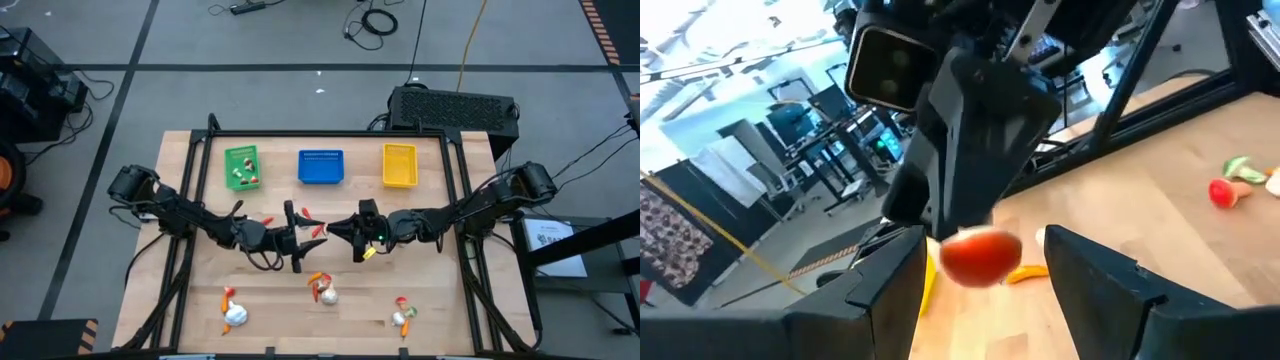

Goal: Sort produce into baskets
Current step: Put the orange mushroom into the green bin

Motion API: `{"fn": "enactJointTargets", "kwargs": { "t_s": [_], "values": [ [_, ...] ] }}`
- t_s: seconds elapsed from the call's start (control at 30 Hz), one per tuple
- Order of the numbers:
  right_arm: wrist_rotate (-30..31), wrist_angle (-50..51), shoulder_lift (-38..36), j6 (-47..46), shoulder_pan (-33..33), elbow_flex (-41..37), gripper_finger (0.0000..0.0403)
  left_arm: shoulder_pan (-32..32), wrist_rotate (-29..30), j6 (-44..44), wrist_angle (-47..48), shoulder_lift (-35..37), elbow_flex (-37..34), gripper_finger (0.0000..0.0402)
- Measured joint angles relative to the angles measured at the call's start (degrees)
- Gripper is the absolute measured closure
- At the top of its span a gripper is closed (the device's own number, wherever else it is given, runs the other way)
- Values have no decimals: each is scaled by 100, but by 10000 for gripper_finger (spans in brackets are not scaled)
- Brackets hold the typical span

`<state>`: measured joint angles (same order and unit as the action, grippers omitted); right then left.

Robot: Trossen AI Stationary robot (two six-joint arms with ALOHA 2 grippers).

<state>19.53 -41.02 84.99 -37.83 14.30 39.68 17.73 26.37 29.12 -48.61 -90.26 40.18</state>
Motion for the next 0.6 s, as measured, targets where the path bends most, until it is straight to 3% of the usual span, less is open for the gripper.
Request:
{"fn": "enactJointTargets", "kwargs": {
  "t_s": [0.6],
  "values": [
    [22, -180, 0, 246, -172, 0, 383, -122, -87, -176, -166, 0, 0, 189]
  ]
}}
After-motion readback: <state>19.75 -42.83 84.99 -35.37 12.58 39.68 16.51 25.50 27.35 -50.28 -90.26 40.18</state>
